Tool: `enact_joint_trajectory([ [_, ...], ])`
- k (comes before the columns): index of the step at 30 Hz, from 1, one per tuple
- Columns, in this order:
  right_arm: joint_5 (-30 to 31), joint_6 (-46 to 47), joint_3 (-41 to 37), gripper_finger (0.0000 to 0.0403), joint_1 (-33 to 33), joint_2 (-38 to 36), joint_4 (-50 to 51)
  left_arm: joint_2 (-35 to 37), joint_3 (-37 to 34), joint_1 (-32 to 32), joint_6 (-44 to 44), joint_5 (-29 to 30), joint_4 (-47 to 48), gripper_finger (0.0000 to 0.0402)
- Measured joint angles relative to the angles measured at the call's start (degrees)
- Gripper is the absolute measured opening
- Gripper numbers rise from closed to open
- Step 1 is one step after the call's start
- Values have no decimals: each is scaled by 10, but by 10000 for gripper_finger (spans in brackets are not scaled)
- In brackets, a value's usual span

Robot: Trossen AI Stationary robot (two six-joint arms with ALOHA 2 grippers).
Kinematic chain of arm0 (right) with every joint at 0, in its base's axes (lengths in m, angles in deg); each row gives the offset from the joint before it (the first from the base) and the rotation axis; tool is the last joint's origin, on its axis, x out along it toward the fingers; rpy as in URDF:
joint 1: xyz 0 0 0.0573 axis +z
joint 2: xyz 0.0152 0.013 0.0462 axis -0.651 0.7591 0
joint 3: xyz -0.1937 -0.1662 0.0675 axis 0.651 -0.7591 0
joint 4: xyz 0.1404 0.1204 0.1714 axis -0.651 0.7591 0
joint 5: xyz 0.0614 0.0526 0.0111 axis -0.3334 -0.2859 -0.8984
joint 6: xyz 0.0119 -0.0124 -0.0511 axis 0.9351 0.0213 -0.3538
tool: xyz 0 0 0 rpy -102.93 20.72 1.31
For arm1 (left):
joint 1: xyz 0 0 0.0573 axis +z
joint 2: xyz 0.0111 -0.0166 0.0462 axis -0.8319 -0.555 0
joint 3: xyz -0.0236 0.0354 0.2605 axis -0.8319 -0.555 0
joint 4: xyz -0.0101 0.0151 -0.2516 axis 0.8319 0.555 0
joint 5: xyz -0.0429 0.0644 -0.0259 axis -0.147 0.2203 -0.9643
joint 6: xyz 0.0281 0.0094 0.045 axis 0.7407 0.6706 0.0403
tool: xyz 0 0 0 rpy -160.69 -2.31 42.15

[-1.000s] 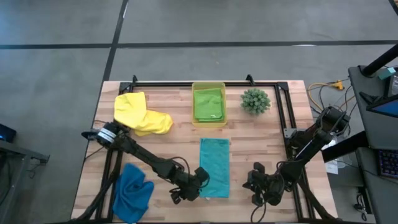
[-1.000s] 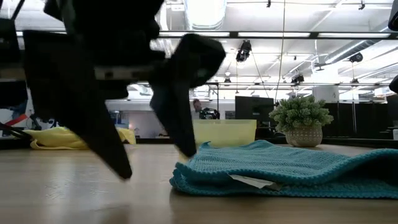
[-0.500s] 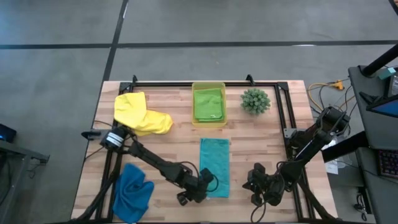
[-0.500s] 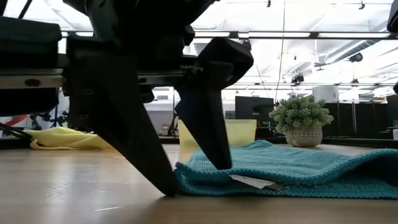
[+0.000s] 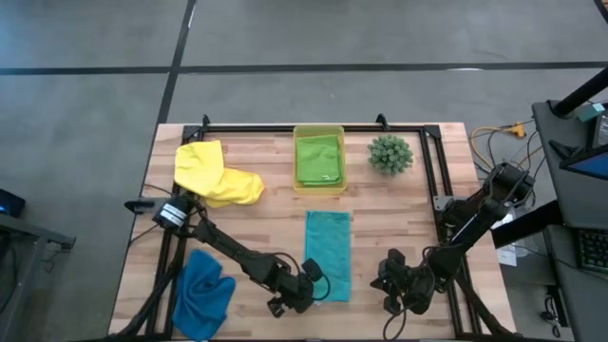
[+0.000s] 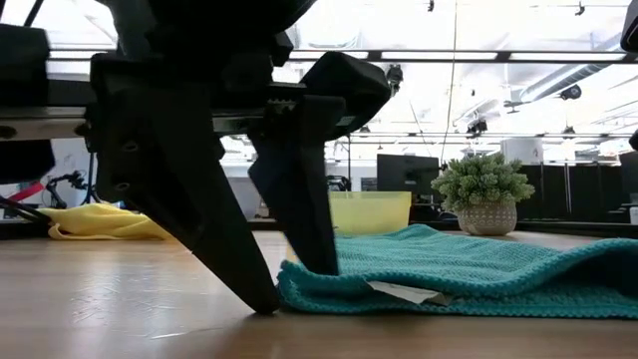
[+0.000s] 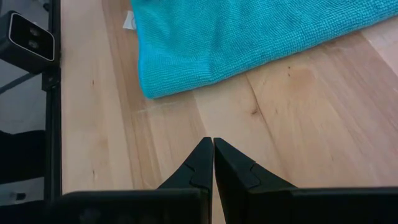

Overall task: Fold microfiber towels
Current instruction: Fold the light blue microfiber cloth

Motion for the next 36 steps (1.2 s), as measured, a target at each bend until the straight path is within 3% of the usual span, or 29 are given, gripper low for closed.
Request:
enact_joint_trajectory([
  [7,0,-2,0,9,0,0,0,-10,-1,-4,-41,0,7,16],
  [11,17,-27,0,9,0,1,-30,-10,-1,-4,-44,0,10,7],
  [18,38,-332,0,16,-10,16,-227,-10,-1,-4,-44,0,10,7],
  [24,-93,-382,3,76,-55,58,-228,-10,-2,-4,-45,-1,8,8],
  [31,-106,-510,36,173,-73,89,-225,-9,-2,-4,-75,-4,8,8],
  [36,-110,-550,66,195,-86,115,-183,-9,-2,-3,-75,-4,8,8],
])
